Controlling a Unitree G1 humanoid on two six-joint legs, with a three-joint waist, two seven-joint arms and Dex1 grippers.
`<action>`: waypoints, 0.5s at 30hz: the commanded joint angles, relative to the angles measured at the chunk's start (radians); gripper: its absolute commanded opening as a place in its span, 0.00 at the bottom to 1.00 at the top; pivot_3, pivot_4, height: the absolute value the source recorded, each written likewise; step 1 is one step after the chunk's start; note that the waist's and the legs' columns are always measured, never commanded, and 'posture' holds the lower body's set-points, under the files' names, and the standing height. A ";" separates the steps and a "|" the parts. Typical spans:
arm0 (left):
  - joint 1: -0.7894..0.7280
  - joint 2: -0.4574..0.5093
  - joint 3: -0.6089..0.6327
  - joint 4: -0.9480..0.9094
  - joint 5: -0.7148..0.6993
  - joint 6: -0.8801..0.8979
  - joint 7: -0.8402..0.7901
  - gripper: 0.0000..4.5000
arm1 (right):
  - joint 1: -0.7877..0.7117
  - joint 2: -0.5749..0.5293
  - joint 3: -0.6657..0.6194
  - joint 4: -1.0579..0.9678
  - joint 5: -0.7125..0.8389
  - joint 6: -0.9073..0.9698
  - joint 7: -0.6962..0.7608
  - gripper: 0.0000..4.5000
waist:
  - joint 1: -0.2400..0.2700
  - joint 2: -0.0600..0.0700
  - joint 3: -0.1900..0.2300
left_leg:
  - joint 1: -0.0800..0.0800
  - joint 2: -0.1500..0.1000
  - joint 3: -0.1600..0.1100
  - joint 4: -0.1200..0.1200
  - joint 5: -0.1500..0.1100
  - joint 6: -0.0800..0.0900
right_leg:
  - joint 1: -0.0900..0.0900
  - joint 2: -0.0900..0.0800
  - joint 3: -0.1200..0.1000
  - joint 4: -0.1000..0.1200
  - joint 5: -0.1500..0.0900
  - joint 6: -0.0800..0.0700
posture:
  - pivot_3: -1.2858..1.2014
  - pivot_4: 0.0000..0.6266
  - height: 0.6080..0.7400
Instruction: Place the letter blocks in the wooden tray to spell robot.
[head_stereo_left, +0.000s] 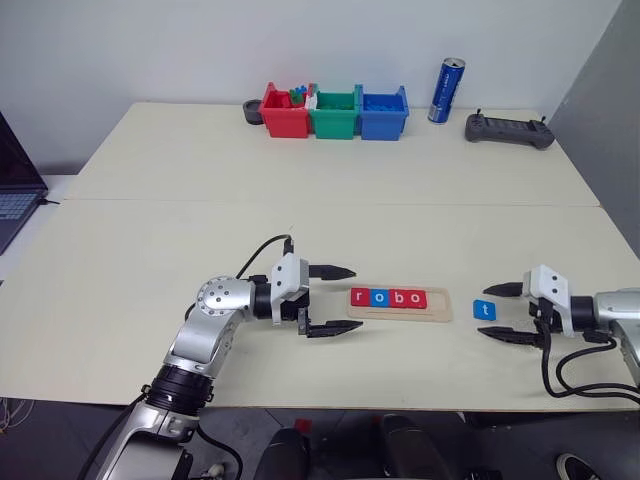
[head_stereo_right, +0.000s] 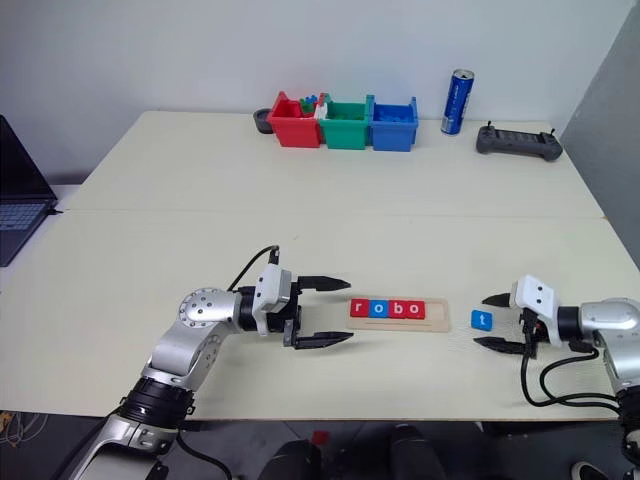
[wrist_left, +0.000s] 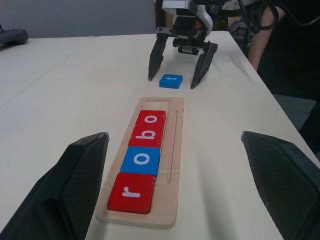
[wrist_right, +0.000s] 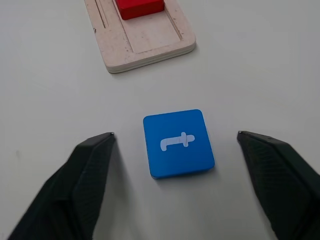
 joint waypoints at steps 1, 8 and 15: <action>-0.015 0.009 0.015 -0.031 -0.015 -0.004 -0.006 1.00 | -0.014 0.002 -0.003 0.011 -0.007 -0.027 0.005 0.64 | 0.000 0.000 0.000 | 0.000 0.000 0.000 0.000 0.000 0.000 | 0.000 0.000 0.000 0.000 0.000 0.000 | 0.52 0.24 1.00; -0.018 0.010 0.015 -0.026 -0.013 -0.005 -0.010 1.00 | -0.007 -0.008 -0.021 -0.055 0.021 0.003 0.006 0.32 | 0.000 0.000 0.000 | 0.000 0.000 0.000 0.000 0.000 0.000 | 0.000 0.000 0.000 0.001 0.000 0.000 | 0.52 0.24 1.00; -0.027 0.009 0.015 -0.015 -0.014 -0.006 -0.017 1.00 | -0.067 0.029 0.012 -0.244 0.067 0.121 0.002 0.32 | -0.002 0.000 0.000 | 0.000 0.000 0.000 0.000 0.000 0.000 | 0.000 0.000 0.000 0.001 0.000 0.000 | 0.52 0.24 1.00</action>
